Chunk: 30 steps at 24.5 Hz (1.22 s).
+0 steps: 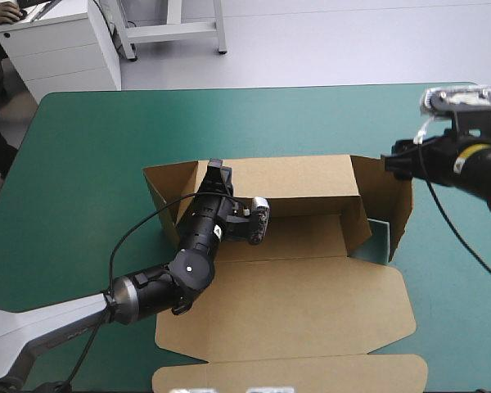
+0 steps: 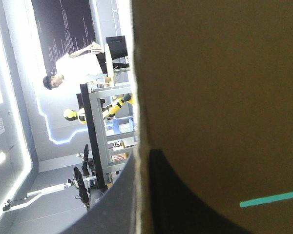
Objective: Fold the box
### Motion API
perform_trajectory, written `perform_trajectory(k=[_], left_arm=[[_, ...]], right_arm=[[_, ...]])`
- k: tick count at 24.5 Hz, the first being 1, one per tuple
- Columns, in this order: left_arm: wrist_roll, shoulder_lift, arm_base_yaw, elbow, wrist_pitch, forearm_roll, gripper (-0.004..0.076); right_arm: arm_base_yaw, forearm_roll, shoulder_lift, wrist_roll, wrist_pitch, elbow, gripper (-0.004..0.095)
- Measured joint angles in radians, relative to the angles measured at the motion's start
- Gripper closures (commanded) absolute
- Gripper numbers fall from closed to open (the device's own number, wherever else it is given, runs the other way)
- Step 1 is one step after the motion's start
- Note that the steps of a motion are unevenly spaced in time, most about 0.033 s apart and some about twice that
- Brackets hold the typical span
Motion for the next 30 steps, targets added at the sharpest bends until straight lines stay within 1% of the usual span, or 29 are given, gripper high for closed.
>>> perform_trajectory(k=[2, 4, 8, 10, 11, 13, 18, 24, 30], left_arm=[[0.0, 0.001, 0.0, 0.0, 0.001, 0.0, 0.0734], [0.0, 0.001, 0.0, 0.0, 0.002, 0.0, 0.0734], [0.0, 0.001, 0.0, 0.0, 0.003, 0.0, 0.0734], [0.0, 0.001, 0.0, 0.0, 0.003, 0.0, 0.0734], [0.0, 0.001, 0.0, 0.0, 0.003, 0.0, 0.0734], [0.0, 0.001, 0.0, 0.0, 0.004, 0.0, 0.0734], [0.0, 0.001, 0.0, 0.0, 0.004, 0.0, 0.0734], [0.0, 0.001, 0.0, 0.0, 0.004, 0.0, 0.0734], [0.0, 0.001, 0.0, 0.0, 0.004, 0.0, 0.0734]], right_arm=[[-0.044, 0.029, 0.095, -0.066, 0.08, -0.141, 0.0166], [-0.107, 0.086, 0.184, -0.131, 0.141, -0.261, 0.0166], [-0.249, 0.318, 0.355, -0.23, 0.158, -0.436, 0.0164], [-0.306, 0.427, 0.414, -0.256, 0.158, -0.477, 0.0162], [-0.355, 0.485, 0.47, -0.276, 0.158, -0.492, 0.0162], [-0.394, 0.504, 0.541, -0.296, 0.157, -0.493, 0.0163], [-0.407, 0.511, 0.63, -0.336, 0.157, -0.465, 0.0163], [-0.407, 0.518, 0.633, -0.419, 0.156, -0.305, 0.0163], [-0.407, 0.551, 0.574, -0.483, 0.152, -0.154, 0.0163]])
